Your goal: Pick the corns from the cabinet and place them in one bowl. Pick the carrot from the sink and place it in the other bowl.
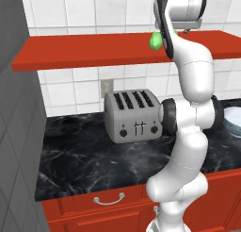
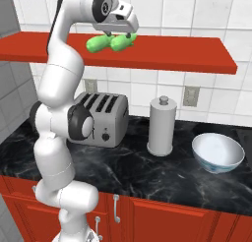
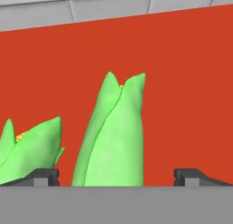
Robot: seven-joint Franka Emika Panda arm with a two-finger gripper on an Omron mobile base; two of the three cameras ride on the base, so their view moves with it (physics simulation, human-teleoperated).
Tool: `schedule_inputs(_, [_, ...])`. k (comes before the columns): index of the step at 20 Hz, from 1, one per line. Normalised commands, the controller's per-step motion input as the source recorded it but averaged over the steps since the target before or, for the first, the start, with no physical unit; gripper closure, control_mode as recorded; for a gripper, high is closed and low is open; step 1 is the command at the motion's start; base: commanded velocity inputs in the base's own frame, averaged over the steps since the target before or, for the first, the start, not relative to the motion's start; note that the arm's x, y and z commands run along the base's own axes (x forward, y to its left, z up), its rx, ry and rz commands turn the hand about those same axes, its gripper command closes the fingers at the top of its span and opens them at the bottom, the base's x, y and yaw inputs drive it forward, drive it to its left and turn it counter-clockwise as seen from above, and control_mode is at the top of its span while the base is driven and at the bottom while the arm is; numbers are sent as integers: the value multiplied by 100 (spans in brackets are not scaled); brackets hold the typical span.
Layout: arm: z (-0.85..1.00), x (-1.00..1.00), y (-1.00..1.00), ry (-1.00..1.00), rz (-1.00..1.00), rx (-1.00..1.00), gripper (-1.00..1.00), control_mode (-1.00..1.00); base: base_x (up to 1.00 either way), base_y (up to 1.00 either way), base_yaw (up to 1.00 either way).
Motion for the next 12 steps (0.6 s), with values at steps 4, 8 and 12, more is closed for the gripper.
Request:
schedule_inputs(4, [-26, 2, 0, -3, 0, 0, -100, -100, 0, 0, 0])
schedule_inputs(8, [-28, 4, 0, -6, 0, 0, -100, -100, 0, 0, 0])
schedule_inputs(12, [-20, 0, 0, -4, 0, 0, -100, -100, 0, 0, 0])
